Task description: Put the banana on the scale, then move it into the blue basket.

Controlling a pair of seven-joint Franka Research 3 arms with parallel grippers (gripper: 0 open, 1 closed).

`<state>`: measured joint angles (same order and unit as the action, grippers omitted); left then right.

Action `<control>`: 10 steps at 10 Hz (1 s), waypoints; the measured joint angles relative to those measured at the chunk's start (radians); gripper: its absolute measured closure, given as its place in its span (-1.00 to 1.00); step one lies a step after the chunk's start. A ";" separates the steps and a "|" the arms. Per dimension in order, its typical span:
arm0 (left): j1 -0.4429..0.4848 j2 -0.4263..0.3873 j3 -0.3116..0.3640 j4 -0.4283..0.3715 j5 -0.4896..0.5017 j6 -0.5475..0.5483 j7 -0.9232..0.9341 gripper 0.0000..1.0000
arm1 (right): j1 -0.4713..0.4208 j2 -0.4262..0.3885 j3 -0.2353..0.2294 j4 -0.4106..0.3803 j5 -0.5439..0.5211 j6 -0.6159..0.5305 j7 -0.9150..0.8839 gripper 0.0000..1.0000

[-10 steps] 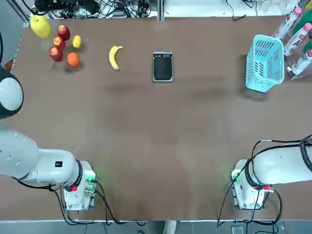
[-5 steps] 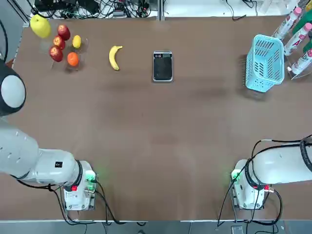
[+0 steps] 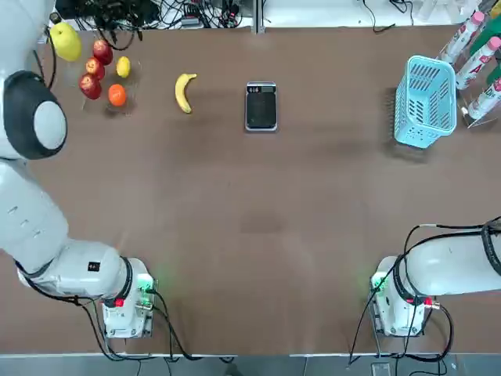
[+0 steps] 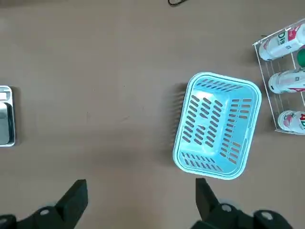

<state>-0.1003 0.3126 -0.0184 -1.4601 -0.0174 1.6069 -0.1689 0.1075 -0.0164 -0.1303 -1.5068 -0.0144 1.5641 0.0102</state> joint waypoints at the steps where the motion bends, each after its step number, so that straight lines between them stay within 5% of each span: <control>1: -0.005 0.012 -0.001 -0.061 0.000 0.107 -0.024 -1.00 | -0.001 0.001 0.000 0.000 0.000 0.002 0.000 -1.00; 5: -0.012 0.060 -0.032 -0.317 0.001 0.539 -0.085 -0.99 | -0.003 0.004 0.000 -0.001 0.000 0.007 0.000 -1.00; 10: -0.060 0.276 -0.035 -0.330 0.103 0.789 -0.247 -0.90 | -0.003 0.010 0.001 -0.002 0.000 0.029 0.000 -1.00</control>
<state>-0.1599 0.5884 -0.0531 -1.7900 0.0856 2.3960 -0.4154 0.1045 -0.0062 -0.1292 -1.5083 -0.0144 1.5932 0.0102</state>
